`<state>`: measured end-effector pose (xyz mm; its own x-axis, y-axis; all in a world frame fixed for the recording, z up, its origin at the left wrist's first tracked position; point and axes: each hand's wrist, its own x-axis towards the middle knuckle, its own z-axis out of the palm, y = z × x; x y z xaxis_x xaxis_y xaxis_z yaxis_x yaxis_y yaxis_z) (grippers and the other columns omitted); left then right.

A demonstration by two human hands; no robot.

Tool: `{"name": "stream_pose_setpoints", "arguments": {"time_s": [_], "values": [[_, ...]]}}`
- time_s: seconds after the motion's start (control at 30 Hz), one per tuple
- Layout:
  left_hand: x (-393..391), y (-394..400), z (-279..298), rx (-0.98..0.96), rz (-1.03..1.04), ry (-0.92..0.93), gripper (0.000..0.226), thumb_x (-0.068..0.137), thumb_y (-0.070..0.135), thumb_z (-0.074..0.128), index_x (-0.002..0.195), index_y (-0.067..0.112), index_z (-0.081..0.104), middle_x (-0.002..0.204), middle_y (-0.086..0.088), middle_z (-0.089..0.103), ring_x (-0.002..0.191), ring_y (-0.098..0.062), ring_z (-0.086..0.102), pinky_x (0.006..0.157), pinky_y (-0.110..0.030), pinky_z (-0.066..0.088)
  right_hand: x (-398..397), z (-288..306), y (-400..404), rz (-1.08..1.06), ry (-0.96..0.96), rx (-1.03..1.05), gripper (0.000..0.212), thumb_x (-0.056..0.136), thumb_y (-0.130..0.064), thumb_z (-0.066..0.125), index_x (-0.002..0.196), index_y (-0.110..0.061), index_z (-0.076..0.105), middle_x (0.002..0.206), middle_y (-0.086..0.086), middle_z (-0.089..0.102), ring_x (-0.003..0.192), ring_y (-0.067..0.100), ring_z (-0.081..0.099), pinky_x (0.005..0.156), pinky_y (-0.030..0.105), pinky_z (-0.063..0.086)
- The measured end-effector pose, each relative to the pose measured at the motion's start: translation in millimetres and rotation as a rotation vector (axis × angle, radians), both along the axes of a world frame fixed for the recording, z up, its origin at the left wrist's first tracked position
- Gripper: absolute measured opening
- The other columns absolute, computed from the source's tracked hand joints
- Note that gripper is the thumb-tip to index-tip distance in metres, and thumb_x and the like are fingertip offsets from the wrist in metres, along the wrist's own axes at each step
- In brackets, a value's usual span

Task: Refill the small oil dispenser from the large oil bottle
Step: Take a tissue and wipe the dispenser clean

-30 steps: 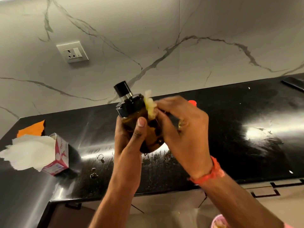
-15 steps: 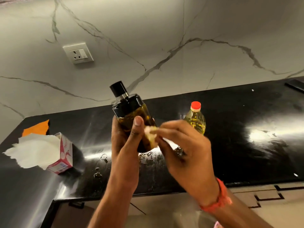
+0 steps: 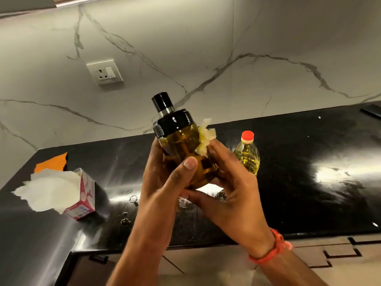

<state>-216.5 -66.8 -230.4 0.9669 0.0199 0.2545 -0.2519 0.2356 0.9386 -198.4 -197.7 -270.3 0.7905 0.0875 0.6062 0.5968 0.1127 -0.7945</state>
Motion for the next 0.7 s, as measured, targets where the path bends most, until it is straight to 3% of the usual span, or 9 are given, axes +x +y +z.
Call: {"name": "stream_pose_setpoints", "arguments": {"time_s": [0.1, 0.17, 0.23, 0.33, 0.47, 0.6, 0.7], "values": [[5, 8, 4, -0.140, -0.108, 0.085, 0.068, 0.064, 0.048, 0.091, 0.123, 0.022, 0.068, 0.121, -0.010, 0.072, 0.111, -0.029, 0.070, 0.082, -0.035, 0.060, -6, 7, 3, 0.112, 0.005, 0.128, 0.074, 0.076, -0.021, 0.085, 0.142, -0.019, 0.051, 0.138, -0.004, 0.064, 0.122, 0.018, 0.068, 0.091, 0.040, 0.062], [10, 9, 3, -0.193, -0.164, 0.088, 0.077, 0.064, 0.047, 0.092, 0.130, 0.019, 0.064, 0.134, -0.014, 0.066, 0.122, -0.034, 0.065, 0.089, -0.041, 0.059, -10, 7, 7, 0.175, 0.030, 0.197, 0.071, 0.075, -0.016, 0.085, 0.139, -0.018, 0.054, 0.138, -0.006, 0.065, 0.122, 0.019, 0.068, 0.091, 0.037, 0.061], [12, 7, 2, -0.217, -0.184, 0.082, 0.070, 0.064, 0.045, 0.092, 0.125, 0.022, 0.069, 0.138, -0.013, 0.065, 0.128, -0.034, 0.061, 0.092, -0.042, 0.058, -11, 3, 10, 0.181, 0.049, 0.227, 0.072, 0.074, -0.014, 0.086, 0.139, -0.015, 0.054, 0.136, -0.001, 0.066, 0.121, 0.022, 0.069, 0.089, 0.037, 0.062], [13, 1, 1, -0.221, -0.119, 0.067, 0.055, 0.062, 0.045, 0.092, 0.110, 0.024, 0.076, 0.129, -0.015, 0.070, 0.124, -0.034, 0.065, 0.086, -0.037, 0.059, -12, -1, 10, 0.074, 0.072, 0.119, 0.072, 0.077, -0.027, 0.087, 0.140, -0.015, 0.055, 0.133, 0.001, 0.068, 0.119, 0.021, 0.069, 0.090, 0.040, 0.062], [16, 0, -1, -0.147, 0.074, 0.030, 0.054, 0.057, 0.051, 0.093, 0.101, 0.026, 0.074, 0.107, -0.009, 0.074, 0.105, -0.030, 0.073, 0.080, -0.038, 0.061, -12, -1, 2, -0.169, -0.014, -0.146, 0.041, 0.094, -0.041, 0.066, 0.130, -0.021, 0.067, 0.141, -0.001, 0.051, 0.123, 0.018, 0.060, 0.094, 0.034, 0.057], [17, -2, -1, -0.033, 0.097, 0.013, 0.056, 0.056, 0.061, 0.090, 0.099, 0.030, 0.072, 0.096, -0.002, 0.073, 0.091, -0.024, 0.072, 0.080, -0.041, 0.061, 10, 12, -9, -0.258, -0.117, -0.174, 0.018, 0.097, -0.018, 0.065, 0.104, -0.009, 0.078, 0.112, 0.001, 0.065, 0.099, 0.015, 0.067, 0.075, 0.035, 0.059], [18, -7, -3, -0.018, 0.086, 0.024, 0.057, 0.057, 0.062, 0.089, 0.102, 0.031, 0.072, 0.100, -0.002, 0.075, 0.097, -0.026, 0.074, 0.081, -0.041, 0.061, 28, 24, -10, -0.271, -0.155, -0.172, 0.016, 0.092, -0.009, 0.073, 0.107, -0.004, 0.076, 0.106, 0.004, 0.073, 0.099, 0.012, 0.072, 0.079, 0.032, 0.062]]}}
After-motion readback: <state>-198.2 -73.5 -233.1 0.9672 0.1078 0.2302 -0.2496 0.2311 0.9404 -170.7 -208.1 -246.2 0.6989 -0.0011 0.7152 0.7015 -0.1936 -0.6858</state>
